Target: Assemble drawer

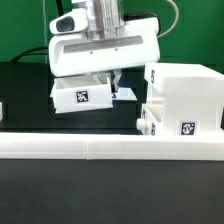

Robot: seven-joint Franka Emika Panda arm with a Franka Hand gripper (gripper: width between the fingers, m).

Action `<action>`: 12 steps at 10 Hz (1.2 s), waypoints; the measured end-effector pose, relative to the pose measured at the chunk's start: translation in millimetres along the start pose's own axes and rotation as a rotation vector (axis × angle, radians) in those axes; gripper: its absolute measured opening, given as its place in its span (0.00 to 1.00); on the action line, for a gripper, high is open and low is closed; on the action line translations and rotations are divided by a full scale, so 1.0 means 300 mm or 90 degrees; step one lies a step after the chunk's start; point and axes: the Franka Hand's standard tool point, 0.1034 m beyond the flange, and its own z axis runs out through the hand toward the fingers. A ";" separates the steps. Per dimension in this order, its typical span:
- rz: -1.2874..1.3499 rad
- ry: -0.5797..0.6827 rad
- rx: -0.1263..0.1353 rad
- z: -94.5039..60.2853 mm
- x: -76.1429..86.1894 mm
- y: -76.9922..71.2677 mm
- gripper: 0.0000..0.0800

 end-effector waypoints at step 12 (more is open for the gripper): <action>-0.843 -0.046 -0.055 -0.028 0.107 0.056 0.06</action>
Offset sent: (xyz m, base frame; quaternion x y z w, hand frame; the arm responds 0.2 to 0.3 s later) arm 0.0254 -0.0139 0.0068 0.0134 -0.0304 -0.3585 0.9330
